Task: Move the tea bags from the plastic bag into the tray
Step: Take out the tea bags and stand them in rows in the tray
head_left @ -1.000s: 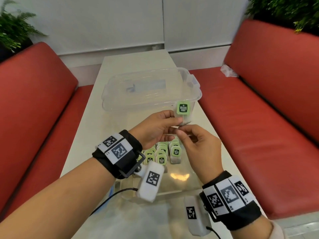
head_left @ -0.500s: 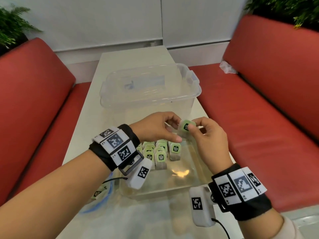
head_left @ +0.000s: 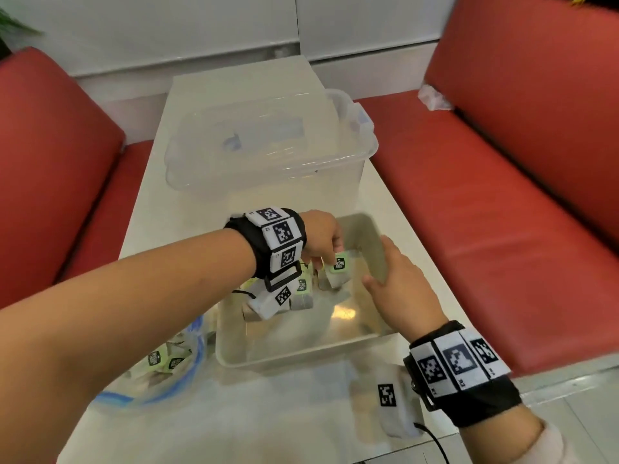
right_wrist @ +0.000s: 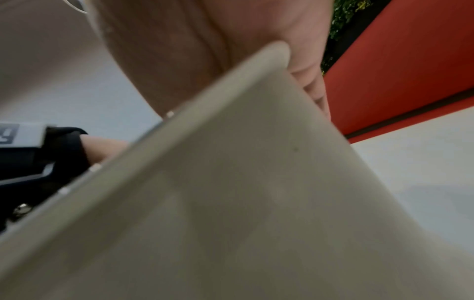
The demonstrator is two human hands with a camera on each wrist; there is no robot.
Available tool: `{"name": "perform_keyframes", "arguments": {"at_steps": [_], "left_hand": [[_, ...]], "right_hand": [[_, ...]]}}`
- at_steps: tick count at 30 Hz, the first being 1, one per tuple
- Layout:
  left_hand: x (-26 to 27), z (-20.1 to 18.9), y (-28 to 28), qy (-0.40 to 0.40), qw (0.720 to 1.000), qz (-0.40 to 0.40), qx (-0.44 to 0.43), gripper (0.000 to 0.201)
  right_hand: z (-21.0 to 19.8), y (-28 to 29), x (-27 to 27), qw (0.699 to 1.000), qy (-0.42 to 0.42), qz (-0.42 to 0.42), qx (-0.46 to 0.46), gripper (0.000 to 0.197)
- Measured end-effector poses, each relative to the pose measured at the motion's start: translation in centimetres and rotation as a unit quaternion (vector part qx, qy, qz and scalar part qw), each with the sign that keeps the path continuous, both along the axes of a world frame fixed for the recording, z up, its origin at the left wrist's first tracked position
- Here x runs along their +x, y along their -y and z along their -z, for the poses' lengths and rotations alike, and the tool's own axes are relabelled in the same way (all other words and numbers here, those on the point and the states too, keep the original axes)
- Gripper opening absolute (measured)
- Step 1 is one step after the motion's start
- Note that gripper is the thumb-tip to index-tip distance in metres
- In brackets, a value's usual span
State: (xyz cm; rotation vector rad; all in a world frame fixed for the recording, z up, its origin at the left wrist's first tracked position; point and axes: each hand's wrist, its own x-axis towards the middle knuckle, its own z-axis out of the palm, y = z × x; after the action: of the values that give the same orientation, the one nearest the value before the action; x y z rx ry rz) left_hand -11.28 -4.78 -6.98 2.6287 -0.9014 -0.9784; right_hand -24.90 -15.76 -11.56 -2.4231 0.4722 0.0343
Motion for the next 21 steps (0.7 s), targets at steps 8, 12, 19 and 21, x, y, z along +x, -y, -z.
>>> {"name": "perform_keyframes", "arguments": {"at_steps": [8,12,19,21], "left_hand": [[0.3,2.4,0.8,0.003,0.995,0.045,0.09,0.015],[0.3,2.4,0.9,0.045,0.99,0.068,0.118,0.01],[0.5,1.4,0.7,0.158,0.981,0.077,0.077,0.021],[0.3,1.2,0.7,0.094,0.99,0.083,0.064,0.012]], "right_hand": [[0.4,-0.2,0.1,0.999,-0.005,0.008,-0.032,0.07],[0.5,-0.2,0.2,0.999,-0.004,0.009,-0.039,0.072],[0.7,-0.2,0.3,0.999,0.001,0.009,-0.043,0.072],[0.7,-0.2,0.3,0.999,0.0,0.011,-0.046,0.072]]}}
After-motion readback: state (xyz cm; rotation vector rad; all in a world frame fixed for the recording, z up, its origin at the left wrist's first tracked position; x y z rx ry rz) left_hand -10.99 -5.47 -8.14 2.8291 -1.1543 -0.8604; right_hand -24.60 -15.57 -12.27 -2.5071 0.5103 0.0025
